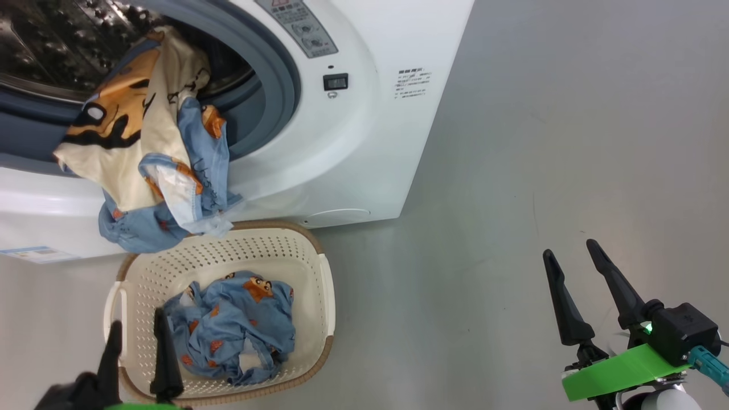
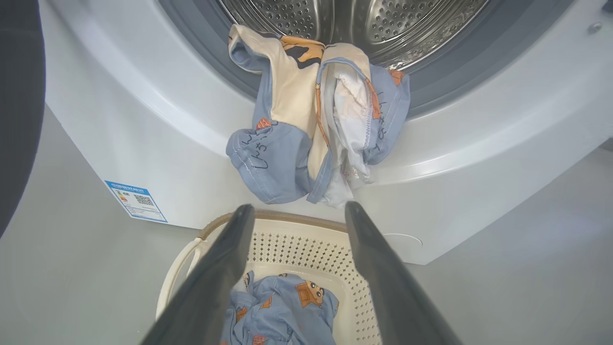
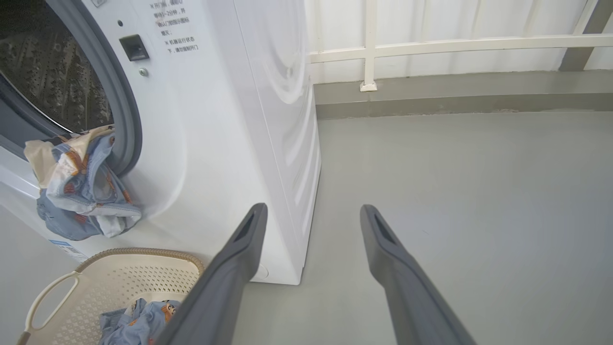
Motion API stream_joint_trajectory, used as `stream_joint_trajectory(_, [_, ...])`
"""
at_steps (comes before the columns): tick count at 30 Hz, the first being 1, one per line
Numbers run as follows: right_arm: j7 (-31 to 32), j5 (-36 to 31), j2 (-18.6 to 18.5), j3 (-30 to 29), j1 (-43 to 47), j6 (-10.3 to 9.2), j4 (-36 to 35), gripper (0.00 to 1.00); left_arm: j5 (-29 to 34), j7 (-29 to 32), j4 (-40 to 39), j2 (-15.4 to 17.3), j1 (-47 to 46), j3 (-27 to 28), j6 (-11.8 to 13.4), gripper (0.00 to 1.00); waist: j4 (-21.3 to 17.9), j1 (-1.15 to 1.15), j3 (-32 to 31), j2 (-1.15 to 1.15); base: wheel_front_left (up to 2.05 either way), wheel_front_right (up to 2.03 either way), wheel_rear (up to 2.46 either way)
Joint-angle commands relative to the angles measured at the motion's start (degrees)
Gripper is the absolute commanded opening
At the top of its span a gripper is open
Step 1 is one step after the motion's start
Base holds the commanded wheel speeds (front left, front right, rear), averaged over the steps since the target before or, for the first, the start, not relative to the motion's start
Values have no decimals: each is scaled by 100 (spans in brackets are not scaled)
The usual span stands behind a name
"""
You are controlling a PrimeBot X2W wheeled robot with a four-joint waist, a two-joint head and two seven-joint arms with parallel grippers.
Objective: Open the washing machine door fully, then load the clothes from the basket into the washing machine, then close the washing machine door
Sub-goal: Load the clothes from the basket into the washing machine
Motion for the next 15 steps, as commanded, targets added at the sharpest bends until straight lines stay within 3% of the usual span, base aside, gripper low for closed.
stream_joint_trajectory(1, [-27, -20, -65, 84, 112, 8, -146, 100, -110, -35, -203, 69, 144, 139, 65, 100, -7, 0, -43, 0, 0, 0, 0])
stream_joint_trajectory(15, [-27, -26, -63, 33, 228, 8, -158, 100, -250, -35, -423, 69, 388, -8, 233, 100, -7, 0, -197, 0, 0, 0, 0])
